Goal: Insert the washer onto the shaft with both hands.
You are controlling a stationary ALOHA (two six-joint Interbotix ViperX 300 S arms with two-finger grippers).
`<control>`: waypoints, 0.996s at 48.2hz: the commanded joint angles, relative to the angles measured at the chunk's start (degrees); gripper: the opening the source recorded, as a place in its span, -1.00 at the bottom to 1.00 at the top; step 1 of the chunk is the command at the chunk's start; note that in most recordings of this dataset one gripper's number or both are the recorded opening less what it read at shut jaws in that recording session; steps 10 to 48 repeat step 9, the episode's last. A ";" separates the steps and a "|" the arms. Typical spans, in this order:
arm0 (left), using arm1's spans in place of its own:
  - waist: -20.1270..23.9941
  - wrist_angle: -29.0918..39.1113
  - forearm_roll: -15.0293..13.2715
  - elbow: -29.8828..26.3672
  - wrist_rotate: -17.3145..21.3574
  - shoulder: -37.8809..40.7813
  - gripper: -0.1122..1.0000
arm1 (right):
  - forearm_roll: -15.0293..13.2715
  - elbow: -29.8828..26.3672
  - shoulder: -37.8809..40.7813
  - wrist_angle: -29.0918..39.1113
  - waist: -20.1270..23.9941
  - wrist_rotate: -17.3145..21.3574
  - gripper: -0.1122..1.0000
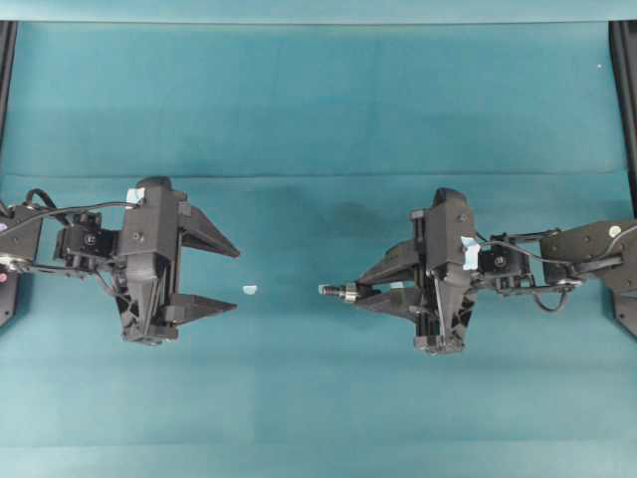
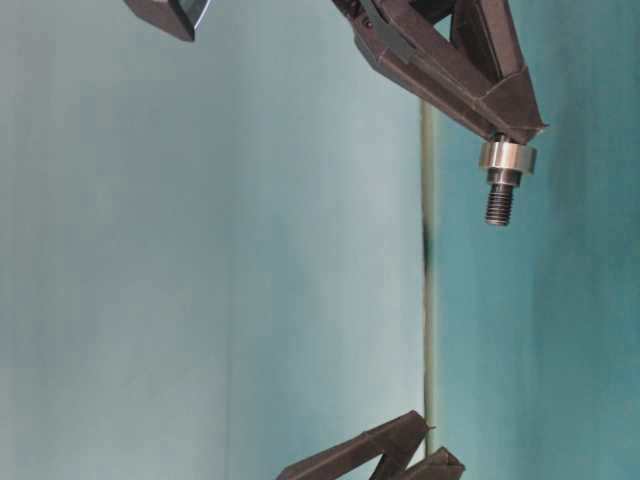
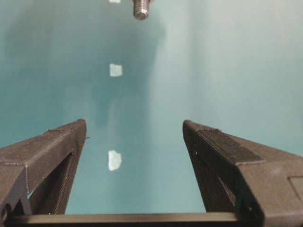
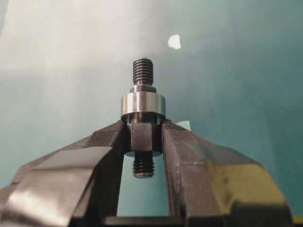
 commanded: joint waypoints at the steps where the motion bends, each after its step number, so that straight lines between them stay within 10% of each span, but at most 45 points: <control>1: 0.09 -0.26 0.09 -0.62 0.00 -0.35 0.79 | 0.09 -0.35 -0.53 -0.35 -0.09 0.18 -0.79; 48: 0.00 -0.26 0.09 -0.70 0.00 -0.26 0.79 | 0.09 -0.35 -0.53 -0.44 0.00 0.18 -0.79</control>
